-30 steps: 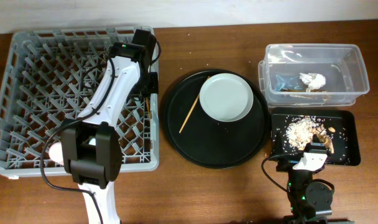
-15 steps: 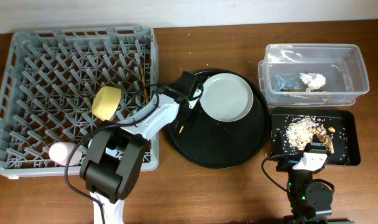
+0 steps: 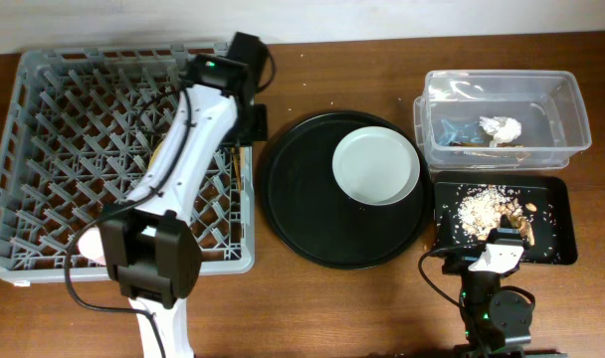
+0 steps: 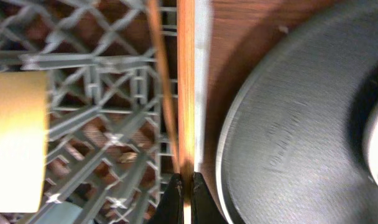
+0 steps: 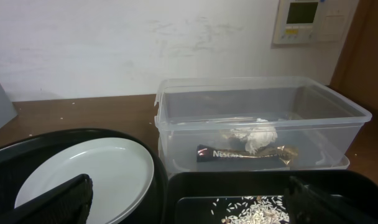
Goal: Sort waste into correct bins and load items into the dishwasher rack
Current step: 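Grasp the white plate with left gripper and stand it in the rack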
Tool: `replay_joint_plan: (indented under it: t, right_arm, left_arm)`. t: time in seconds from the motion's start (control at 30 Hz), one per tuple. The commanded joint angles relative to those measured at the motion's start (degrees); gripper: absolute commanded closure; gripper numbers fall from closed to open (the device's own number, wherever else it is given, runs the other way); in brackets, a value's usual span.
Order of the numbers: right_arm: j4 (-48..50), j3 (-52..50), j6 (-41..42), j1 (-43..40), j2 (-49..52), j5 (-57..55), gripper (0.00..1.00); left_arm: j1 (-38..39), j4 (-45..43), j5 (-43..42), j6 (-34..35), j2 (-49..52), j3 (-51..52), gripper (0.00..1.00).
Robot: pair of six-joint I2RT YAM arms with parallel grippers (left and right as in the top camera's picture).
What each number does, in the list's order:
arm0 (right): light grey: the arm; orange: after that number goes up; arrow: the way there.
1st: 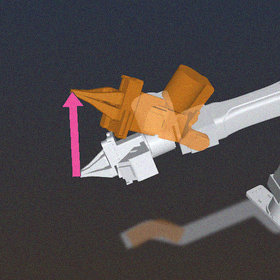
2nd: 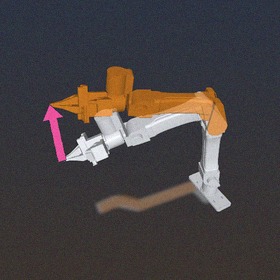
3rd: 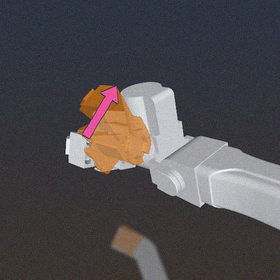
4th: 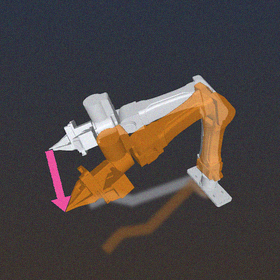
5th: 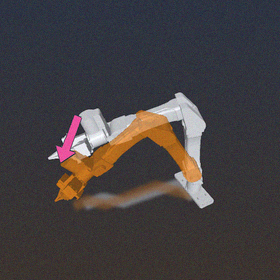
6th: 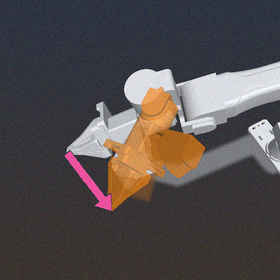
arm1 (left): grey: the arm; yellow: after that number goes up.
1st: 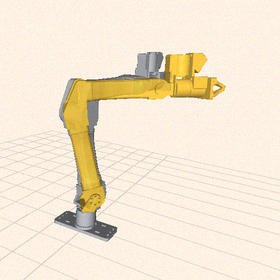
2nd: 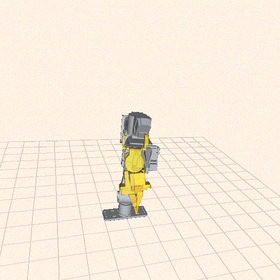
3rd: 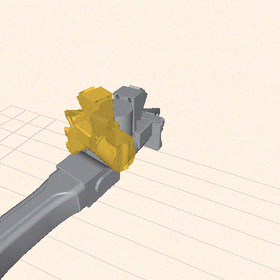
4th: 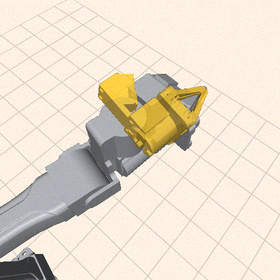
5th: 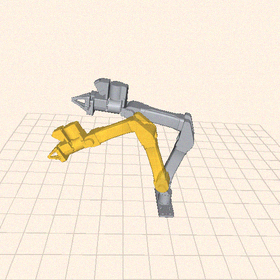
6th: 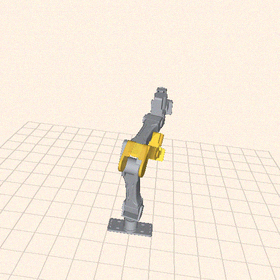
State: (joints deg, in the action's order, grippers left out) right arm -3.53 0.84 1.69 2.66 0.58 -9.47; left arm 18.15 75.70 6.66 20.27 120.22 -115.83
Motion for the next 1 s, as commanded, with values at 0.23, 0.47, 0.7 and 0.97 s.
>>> replay_joint_plan:
  t: [0.23,0.47,0.7,0.97]
  right_arm:
    - [-0.09,-0.52,0.24,-0.44,-0.33,0.04,0.02]
    - [-0.11,-0.52,0.24,-0.44,-0.33,0.04,0.01]
    - [-0.09,-0.52,0.24,-0.44,-0.33,0.04,0.02]
    - [-0.09,-0.52,0.24,-0.44,-0.33,0.04,0.02]
  left_arm:
    - [-1.95,-4.72,1.95,-0.59,2.64,7.19,0.84]
    - [9.40,-7.87,-7.26,-5.18,0.92,-1.20,0.64]
    - [14.58,-18.25,-23.58,-2.27,18.64,-1.16,0.50]
    - [7.34,-0.74,-13.57,-2.34,13.20,-14.71,1.00]
